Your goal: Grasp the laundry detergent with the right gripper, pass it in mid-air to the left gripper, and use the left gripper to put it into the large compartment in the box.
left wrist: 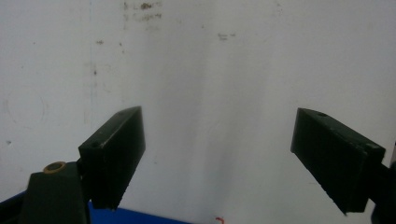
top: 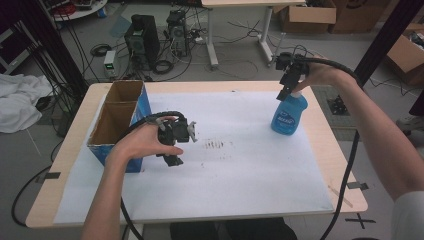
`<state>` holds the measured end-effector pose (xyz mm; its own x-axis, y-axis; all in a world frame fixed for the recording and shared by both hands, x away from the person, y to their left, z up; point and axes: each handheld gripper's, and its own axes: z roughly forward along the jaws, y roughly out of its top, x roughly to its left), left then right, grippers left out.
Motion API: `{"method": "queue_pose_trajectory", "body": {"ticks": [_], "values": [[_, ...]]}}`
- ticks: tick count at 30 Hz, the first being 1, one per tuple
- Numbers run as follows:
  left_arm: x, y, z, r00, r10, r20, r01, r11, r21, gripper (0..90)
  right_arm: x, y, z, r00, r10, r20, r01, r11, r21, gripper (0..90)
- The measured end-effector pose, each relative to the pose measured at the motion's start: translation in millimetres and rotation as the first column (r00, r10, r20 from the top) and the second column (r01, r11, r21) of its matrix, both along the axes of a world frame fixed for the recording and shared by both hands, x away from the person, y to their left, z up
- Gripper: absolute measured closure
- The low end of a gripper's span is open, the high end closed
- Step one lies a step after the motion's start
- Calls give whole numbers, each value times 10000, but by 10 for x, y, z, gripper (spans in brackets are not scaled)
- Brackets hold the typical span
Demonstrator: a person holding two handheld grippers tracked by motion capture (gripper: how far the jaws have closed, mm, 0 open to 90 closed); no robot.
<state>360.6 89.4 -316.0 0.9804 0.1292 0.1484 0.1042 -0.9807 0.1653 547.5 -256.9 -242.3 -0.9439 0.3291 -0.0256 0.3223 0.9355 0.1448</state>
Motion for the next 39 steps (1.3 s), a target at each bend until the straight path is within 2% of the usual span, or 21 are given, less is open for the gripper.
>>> {"method": "queue_pose_trajectory", "body": {"ticks": [7, 13, 23, 27, 31, 39], "values": [[-2, 2, -31, 10000, 0, -60, 0, 10000, 17, 184, -52, -185, -86, 9992, -401, 6, 401, 9989, 224, 193], [-1, 0, -32, 10000, 8, -45, -8, 10000, -36, 184, -86, -357, -138, 9970, -773, -64, 775, 9949, 645, 194], [4, -5, -37, 10000, -10, -60, 10, 10000, -17, 184, -133, -626, -290, 9891, -1456, -219, 1473, 9748, 1677, 204], [6, -17, -37, 10000, -33, -54, 33, 10000, 3, 184, -170, -694, -362, 9879, -1531, -257, 1552, 9720, 1765, 205], [6, -25, -37, 10000, -43, -61, 43, 10000, 21, 184, -201, -776, -424, 9846, -1712, -342, 1746, 9630, 2054, 204], [6, -28, -48, 10000, -16, -76, 16, 10000, -8, 184, -234, -864, -583, 9823, -1815, -472, 1875, 9515, 2438, 204]]}}
